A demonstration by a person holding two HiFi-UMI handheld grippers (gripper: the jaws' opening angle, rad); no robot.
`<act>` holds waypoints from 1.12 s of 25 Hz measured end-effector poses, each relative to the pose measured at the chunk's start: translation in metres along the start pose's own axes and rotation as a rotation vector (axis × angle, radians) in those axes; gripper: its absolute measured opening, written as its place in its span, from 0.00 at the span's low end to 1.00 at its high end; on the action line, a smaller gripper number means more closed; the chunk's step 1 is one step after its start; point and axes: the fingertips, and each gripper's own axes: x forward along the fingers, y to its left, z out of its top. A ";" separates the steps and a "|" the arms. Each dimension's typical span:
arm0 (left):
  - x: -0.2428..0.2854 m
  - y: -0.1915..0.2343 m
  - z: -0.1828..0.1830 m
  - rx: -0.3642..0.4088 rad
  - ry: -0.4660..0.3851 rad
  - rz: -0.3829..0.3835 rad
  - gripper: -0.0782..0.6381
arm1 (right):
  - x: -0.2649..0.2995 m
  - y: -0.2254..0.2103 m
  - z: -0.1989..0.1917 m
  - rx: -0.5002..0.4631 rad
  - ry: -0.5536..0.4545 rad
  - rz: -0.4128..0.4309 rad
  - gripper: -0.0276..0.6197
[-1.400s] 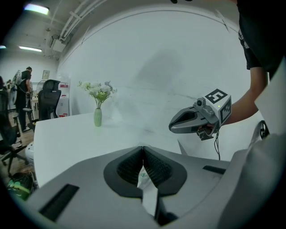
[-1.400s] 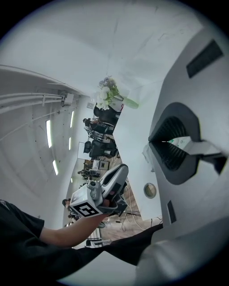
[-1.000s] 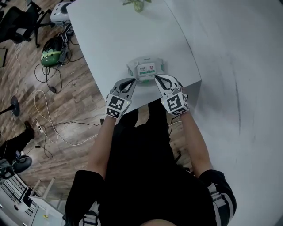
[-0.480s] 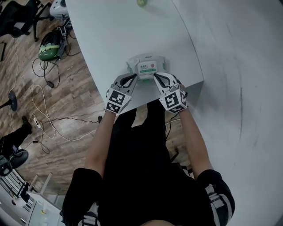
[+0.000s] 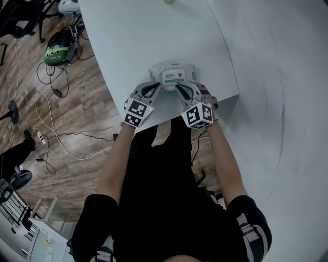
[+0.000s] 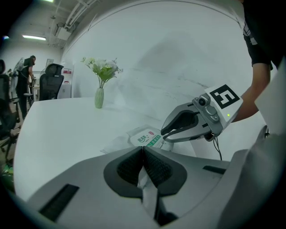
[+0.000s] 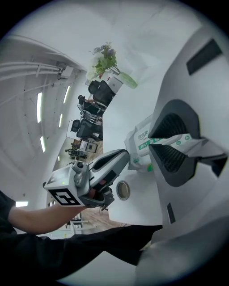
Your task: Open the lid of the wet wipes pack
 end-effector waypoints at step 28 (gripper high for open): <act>0.010 0.006 -0.015 -0.056 -0.016 0.004 0.14 | 0.020 0.015 -0.008 -0.374 0.110 0.020 0.17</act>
